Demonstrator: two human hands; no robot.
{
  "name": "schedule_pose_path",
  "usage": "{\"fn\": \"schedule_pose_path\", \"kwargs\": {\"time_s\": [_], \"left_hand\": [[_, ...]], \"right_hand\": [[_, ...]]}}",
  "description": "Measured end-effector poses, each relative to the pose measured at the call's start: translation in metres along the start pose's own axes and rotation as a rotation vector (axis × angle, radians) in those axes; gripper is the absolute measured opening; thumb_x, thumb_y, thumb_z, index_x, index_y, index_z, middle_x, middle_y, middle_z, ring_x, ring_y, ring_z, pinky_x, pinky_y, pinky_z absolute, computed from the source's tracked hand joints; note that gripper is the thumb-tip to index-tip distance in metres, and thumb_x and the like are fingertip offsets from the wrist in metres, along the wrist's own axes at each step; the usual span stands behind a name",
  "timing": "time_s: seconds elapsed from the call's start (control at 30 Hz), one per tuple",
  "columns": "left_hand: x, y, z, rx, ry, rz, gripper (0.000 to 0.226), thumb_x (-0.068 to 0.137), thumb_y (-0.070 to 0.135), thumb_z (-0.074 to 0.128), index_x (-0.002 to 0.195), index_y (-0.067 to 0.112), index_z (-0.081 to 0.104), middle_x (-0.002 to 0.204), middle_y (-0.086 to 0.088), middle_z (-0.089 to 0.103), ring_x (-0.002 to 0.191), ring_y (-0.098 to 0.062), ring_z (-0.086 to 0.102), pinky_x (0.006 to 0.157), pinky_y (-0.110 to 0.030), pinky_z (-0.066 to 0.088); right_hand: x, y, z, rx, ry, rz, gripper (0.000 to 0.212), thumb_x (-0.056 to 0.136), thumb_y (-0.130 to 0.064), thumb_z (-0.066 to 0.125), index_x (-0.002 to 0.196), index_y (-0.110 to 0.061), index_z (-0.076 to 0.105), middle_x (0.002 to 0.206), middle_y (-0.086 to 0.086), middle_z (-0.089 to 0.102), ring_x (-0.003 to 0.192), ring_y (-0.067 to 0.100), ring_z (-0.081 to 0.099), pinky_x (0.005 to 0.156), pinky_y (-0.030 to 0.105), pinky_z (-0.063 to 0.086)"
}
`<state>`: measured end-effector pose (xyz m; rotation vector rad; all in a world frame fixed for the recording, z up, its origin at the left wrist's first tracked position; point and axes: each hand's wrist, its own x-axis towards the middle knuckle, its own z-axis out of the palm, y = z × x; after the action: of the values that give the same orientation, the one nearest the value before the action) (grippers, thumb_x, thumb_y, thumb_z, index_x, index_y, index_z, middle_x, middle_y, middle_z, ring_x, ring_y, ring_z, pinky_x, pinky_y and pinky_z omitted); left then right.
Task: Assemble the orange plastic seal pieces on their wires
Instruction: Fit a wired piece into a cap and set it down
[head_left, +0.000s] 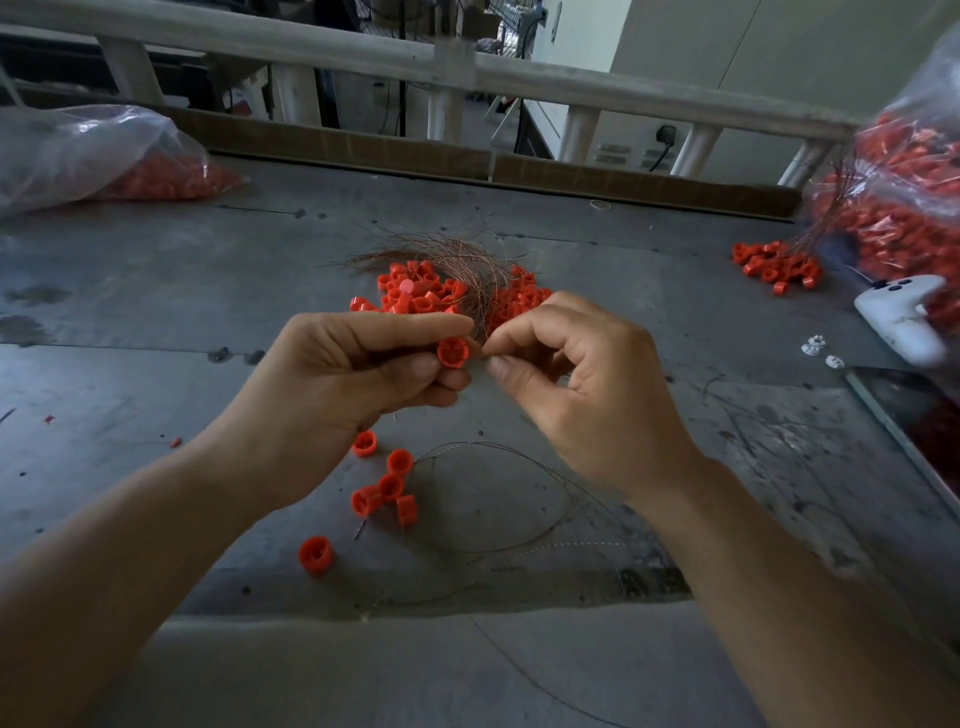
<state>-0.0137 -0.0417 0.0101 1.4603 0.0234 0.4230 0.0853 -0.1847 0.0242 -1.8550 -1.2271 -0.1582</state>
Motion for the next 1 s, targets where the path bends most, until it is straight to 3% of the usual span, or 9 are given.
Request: {"fn": "schedule_pose_path", "kwargs": {"time_s": [0.1,0.2,0.33,1.0], "left_hand": [[0.0000,0.0005,-0.0006,-0.023,0.010,-0.009,0.034,0.066,0.005,0.056,0.090,0.021,0.072,0.079,-0.004,0.073,0.072,-0.011,0.069,0.065,-0.017,0.053],[0.0000,0.0007,-0.0005,-0.039,0.009,-0.013,0.031,0.066,0.005,0.056,0.085,0.021,0.076,0.075,-0.003,0.072,0.071,-0.011,0.069,0.064,-0.017,0.053],[-0.0002,0.0022,-0.0005,-0.120,0.005,-0.022,0.027,0.057,0.015,0.065,0.082,0.017,0.076,0.073,-0.003,0.071,0.069,-0.011,0.068,0.063,-0.018,0.054],[-0.0013,0.0009,0.0021,-0.219,-0.095,-0.089,0.025,0.062,0.013,0.063,0.083,0.012,0.075,0.083,-0.006,0.073,0.073,-0.013,0.070,0.062,-0.018,0.054]], "right_hand": [[0.0008,0.0004,-0.0016,0.114,-0.009,0.061,0.012,0.080,-0.004,0.062,0.083,-0.013,0.070,0.076,-0.010,0.058,0.072,0.004,0.055,0.062,0.009,0.040],[0.0014,0.0002,-0.0030,0.233,-0.026,0.120,0.023,0.081,0.001,0.062,0.082,-0.022,0.066,0.073,-0.012,0.058,0.066,-0.002,0.055,0.060,0.008,0.041],[0.0027,-0.0019,-0.0047,0.349,-0.009,0.172,0.029,0.077,0.003,0.066,0.082,-0.024,0.056,0.065,-0.008,0.060,0.061,0.002,0.056,0.059,0.013,0.045],[0.0019,-0.0025,0.0027,0.350,-0.159,0.250,0.034,0.070,-0.005,0.075,0.074,-0.025,0.048,0.060,-0.008,0.058,0.053,0.002,0.053,0.056,0.024,0.048]]}}
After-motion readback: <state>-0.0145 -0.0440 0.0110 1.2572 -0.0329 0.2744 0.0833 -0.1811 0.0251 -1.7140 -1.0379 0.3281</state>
